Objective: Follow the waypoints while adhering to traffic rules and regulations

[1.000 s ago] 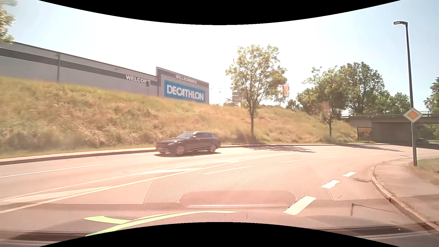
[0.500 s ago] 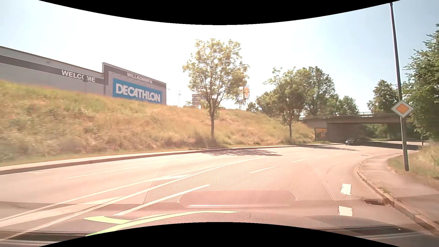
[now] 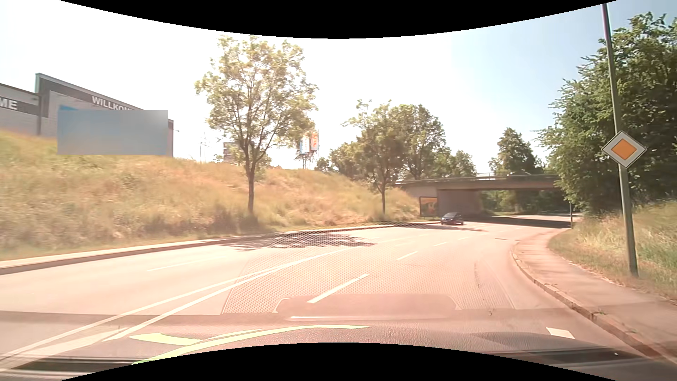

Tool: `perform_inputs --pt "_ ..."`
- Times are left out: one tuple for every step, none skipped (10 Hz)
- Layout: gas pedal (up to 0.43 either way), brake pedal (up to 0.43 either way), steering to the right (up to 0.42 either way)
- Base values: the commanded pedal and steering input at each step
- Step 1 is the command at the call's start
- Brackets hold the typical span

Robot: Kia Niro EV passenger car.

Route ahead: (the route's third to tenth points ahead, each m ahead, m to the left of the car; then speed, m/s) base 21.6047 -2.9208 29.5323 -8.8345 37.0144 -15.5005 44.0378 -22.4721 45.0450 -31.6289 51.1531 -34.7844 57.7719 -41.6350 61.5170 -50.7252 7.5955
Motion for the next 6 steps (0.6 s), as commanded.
perform_inputs --pt "0.138 0.000 0.242" --pt "0.138 0.000 0.236" --pt "0.150 0.000 0.230" --pt "0.157 0.000 0.219" --pt "0.157 0.000 0.209" --pt "0.157 0.000 0.188"
